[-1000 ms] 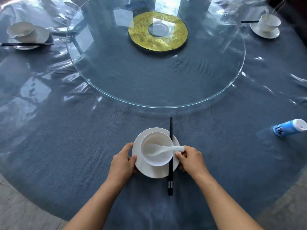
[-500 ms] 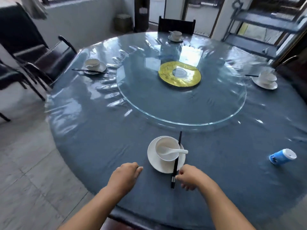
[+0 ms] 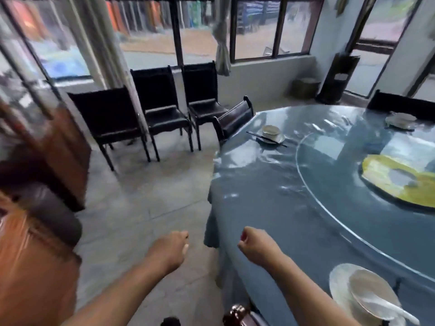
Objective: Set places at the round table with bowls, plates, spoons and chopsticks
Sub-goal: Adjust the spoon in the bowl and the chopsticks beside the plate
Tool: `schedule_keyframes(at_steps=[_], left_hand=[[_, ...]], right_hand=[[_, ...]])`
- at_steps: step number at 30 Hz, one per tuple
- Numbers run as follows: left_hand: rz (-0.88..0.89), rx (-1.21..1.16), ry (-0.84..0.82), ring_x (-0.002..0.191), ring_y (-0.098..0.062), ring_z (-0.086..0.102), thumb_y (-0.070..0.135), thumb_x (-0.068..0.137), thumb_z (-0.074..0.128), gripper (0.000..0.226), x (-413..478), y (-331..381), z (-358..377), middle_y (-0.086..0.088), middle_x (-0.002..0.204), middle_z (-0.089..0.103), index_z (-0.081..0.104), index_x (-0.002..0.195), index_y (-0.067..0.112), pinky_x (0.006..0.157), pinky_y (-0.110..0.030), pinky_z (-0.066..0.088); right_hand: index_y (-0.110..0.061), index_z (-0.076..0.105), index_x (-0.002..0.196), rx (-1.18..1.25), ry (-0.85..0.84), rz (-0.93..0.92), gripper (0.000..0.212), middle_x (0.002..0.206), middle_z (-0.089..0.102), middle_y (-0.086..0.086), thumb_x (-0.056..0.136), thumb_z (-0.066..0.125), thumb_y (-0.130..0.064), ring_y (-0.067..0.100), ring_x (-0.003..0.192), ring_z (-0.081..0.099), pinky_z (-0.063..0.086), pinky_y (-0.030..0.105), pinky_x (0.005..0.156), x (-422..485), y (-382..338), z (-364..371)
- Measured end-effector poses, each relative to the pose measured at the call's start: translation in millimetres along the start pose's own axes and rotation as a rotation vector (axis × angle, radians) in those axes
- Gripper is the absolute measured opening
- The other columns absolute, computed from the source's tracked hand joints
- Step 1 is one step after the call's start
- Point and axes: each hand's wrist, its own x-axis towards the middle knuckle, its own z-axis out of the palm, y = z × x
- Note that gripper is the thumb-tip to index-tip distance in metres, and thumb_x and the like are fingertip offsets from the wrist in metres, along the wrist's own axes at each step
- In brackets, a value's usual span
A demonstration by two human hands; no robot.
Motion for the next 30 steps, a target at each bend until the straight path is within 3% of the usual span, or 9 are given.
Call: schedule_keyframes(at_steps=[4,9,13,16,21,27,30], left_hand=[[-0.074,-0.05,0.018,0.126,-0.027,0.058,0.038,0.099,0.046,0.045,42,-90,-23,-0.007,0.141,0.059,0.051,0.141,0.023,0.099,-0.035,0.049],[-0.097,-0.073,0.032,0.122,-0.028,0.06,0.038,0.097,0.047,0.044,118,-190,-69,-0.008,0.136,0.061,0.055,0.137,0.022,0.098,-0.036,0.051],[-0.071,-0.079,0.004,0.122,-0.03,0.058,0.037,0.098,0.046,0.043,190,-241,-118,-0.009,0.137,0.059,0.053,0.137,0.021,0.098,-0.038,0.051],[-0.044,-0.089,-0.001,0.122,-0.03,0.058,0.035,0.098,0.048,0.041,251,-262,-142,-0.01,0.136,0.059,0.054,0.134,0.017,0.1,-0.039,0.05],[-0.017,-0.096,-0.065,0.132,-0.028,0.051,0.041,0.097,0.05,0.052,367,-282,-159,-0.008,0.144,0.052,0.047,0.144,0.019,0.108,-0.037,0.044],[0.002,-0.043,-0.076,0.136,-0.025,0.047,0.047,0.096,0.051,0.056,541,-280,-208,-0.006,0.148,0.05,0.046,0.145,0.02,0.11,-0.037,0.043],[0.026,-0.003,-0.088,0.131,-0.026,0.05,0.047,0.096,0.051,0.052,613,-267,-240,-0.007,0.141,0.053,0.05,0.139,0.018,0.105,-0.033,0.041]], right_hand=[[-0.015,0.059,0.087,-0.039,-0.014,-0.093,0.018,0.095,0.069,0.009,0.082,0.05,-0.029,0.03,0.085,0.063,0.05,0.034,0.069,85,-86,18],[-0.02,0.046,0.079,-0.054,0.019,-0.083,0.013,0.092,0.065,0.004,0.083,0.05,-0.032,0.027,0.078,0.054,0.04,0.03,0.065,185,-179,29],[-0.021,0.055,0.094,-0.043,0.02,-0.067,0.024,0.099,0.068,0.004,0.084,0.052,-0.043,0.028,0.088,0.064,0.049,0.03,0.068,251,-231,21],[-0.019,0.058,0.112,-0.084,0.044,-0.091,0.044,0.104,0.07,0.002,0.087,0.055,-0.054,0.025,0.101,0.063,0.048,0.034,0.077,304,-256,10],[-0.018,0.053,0.124,-0.089,0.021,-0.071,0.051,0.111,0.069,0.005,0.091,0.053,-0.057,0.026,0.105,0.062,0.049,0.037,0.083,416,-271,-8],[-0.018,0.05,0.125,-0.073,-0.024,-0.059,0.056,0.116,0.064,0.005,0.089,0.053,-0.061,0.028,0.107,0.06,0.043,0.035,0.075,582,-274,-47],[-0.018,0.051,0.126,-0.026,-0.012,-0.045,0.059,0.12,0.063,0.005,0.087,0.053,-0.063,0.027,0.11,0.059,0.048,0.036,0.081,645,-281,-77]])
